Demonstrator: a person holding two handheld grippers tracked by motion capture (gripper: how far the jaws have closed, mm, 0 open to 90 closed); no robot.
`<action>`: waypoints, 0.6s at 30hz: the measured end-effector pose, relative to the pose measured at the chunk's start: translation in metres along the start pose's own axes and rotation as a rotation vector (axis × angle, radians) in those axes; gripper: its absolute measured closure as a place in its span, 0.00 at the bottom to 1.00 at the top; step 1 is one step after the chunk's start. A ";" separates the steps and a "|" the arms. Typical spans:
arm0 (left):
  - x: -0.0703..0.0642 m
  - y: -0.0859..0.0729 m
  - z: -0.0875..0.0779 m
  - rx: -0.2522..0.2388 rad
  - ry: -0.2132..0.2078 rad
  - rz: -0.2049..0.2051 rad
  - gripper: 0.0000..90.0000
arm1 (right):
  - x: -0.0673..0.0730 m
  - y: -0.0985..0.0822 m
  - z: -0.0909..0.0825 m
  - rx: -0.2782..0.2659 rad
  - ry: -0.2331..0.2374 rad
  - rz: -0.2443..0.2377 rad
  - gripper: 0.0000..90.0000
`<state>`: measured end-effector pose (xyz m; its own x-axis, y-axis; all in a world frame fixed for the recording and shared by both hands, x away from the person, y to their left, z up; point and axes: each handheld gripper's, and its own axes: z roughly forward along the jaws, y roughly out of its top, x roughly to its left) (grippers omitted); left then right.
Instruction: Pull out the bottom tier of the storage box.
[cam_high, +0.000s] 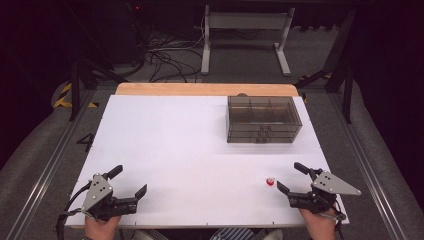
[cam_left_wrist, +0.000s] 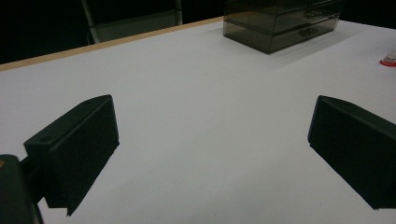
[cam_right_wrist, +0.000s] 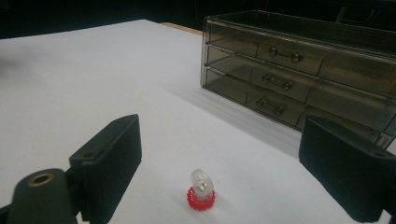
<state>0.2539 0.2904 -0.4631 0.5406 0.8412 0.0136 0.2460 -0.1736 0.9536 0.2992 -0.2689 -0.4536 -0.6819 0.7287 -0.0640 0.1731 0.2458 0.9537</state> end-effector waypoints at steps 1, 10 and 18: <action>0.000 0.000 0.000 0.000 0.000 0.000 0.03 | 0.000 0.001 0.000 -0.001 0.000 0.001 0.16; -0.001 0.000 0.001 0.004 -0.001 0.007 0.03 | -0.005 0.012 0.015 0.029 0.018 0.002 0.18; -0.001 0.000 0.000 0.003 -0.004 0.007 0.03 | -0.008 0.022 0.030 0.044 0.031 -0.006 0.19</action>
<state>0.2538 0.2895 -0.4632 0.5452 0.8381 0.0193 0.2447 -0.1811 0.9525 0.3297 -0.2499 -0.4412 -0.7043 0.7074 -0.0599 0.1997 0.2784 0.9395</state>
